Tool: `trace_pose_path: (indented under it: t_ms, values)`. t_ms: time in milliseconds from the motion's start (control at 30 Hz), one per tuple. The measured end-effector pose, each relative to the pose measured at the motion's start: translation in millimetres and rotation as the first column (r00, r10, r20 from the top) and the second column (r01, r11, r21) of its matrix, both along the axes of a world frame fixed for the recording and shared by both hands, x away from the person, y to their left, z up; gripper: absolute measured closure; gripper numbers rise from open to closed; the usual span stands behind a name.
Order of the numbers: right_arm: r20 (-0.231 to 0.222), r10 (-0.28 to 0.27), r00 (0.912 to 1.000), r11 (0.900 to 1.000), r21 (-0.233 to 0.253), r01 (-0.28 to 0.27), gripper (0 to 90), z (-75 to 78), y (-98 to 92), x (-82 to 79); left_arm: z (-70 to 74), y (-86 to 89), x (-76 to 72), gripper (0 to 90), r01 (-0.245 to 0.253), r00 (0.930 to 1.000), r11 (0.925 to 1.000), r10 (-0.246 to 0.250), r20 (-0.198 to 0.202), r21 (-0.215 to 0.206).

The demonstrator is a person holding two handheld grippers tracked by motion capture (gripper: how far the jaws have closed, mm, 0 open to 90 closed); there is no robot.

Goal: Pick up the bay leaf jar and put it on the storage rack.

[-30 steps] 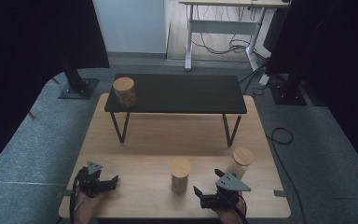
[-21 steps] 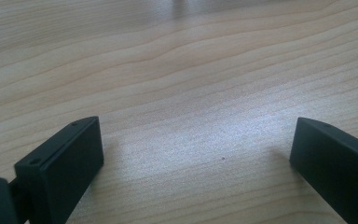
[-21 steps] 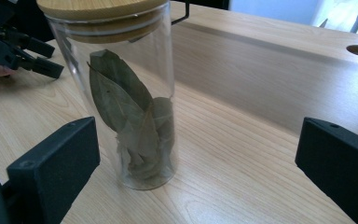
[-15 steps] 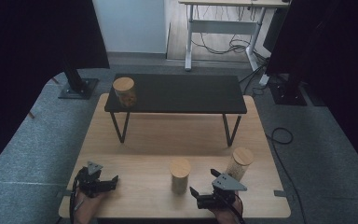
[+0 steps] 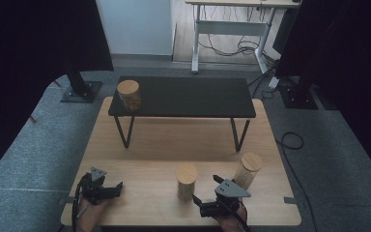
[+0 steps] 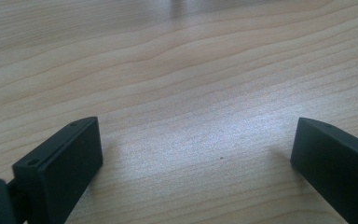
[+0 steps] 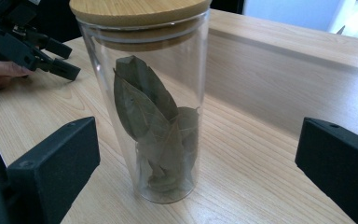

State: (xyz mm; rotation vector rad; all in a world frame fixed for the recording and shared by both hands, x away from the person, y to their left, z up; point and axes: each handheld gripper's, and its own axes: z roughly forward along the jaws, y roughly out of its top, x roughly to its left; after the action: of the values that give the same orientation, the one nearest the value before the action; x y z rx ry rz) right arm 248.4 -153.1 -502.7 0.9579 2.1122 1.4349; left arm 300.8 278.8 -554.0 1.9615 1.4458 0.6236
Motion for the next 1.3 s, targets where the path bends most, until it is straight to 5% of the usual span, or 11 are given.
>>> trace_pose_path:
  t_ms: [1300]
  values:
    - [-0.001, 0.041, 0.9992, 0.999, -0.007, -0.041, 0.0, -11.9, 19.9, 7.4, 0.0, -0.1, -0.3, 1.8, -0.001, 1.0000, 1.0000, 0.001, 0.000, 0.000]
